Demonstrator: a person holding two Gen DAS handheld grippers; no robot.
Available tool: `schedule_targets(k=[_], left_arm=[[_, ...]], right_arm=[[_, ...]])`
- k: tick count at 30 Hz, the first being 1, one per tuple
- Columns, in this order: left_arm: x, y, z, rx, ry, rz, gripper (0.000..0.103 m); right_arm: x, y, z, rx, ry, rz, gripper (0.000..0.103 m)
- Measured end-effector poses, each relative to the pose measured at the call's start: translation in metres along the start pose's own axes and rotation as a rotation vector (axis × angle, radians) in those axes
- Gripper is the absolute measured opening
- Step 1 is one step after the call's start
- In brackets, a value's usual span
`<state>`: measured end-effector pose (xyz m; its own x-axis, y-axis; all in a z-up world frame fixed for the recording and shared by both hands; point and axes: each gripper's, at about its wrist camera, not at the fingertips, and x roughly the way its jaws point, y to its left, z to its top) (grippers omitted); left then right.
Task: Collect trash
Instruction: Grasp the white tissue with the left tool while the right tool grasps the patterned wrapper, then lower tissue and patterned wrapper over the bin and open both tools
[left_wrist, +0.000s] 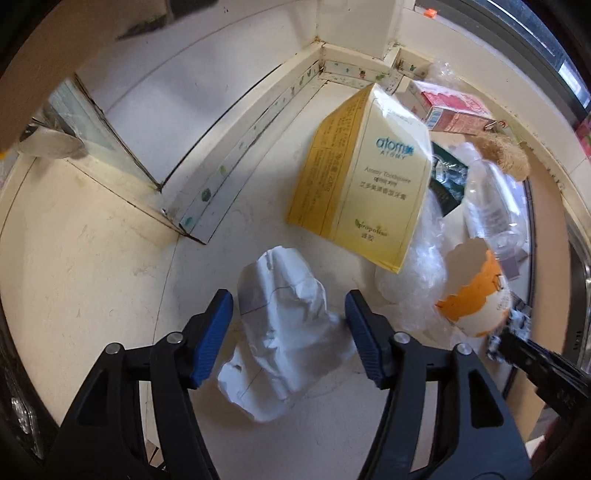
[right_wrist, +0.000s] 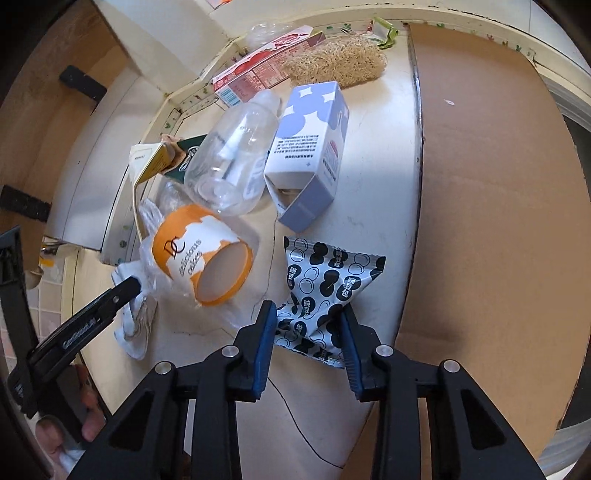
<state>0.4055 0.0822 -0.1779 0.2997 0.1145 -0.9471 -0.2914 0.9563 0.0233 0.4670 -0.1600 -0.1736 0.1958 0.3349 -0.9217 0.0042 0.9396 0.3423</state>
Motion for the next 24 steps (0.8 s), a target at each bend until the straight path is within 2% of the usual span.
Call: schedule_targets(k=[4,8,9,12,21,24], left_arm=[[0.018,-0.003,-0.006,0.001,0.035,-0.007,0.061],[0.018,0.000,-0.009,-0.007,0.010,-0.027,0.060],[0.018,0.000,-0.010,-0.006,0.008,-0.031,0.058],[0.012,0.002,-0.012,0.002,-0.017,-0.045,0.045],[-0.006,-0.001,-0.023,0.053,-0.028,-0.073,0.040],[-0.021,0.000,-0.029,0.074,-0.028,-0.106,0.040]], right_arm=[[-0.005,-0.007,-0.007,0.015,-0.002,0.008,0.033],[-0.007,-0.010,-0.010,0.023,-0.007,0.005,0.033],[-0.009,-0.012,-0.012,0.023,-0.009,0.004,0.033],[-0.012,-0.013,-0.015,0.025,-0.011,0.009,0.032],[-0.022,-0.006,-0.031,0.020,-0.033,0.014,0.029],[-0.033,-0.004,-0.039,0.027,-0.043,0.013,0.028]])
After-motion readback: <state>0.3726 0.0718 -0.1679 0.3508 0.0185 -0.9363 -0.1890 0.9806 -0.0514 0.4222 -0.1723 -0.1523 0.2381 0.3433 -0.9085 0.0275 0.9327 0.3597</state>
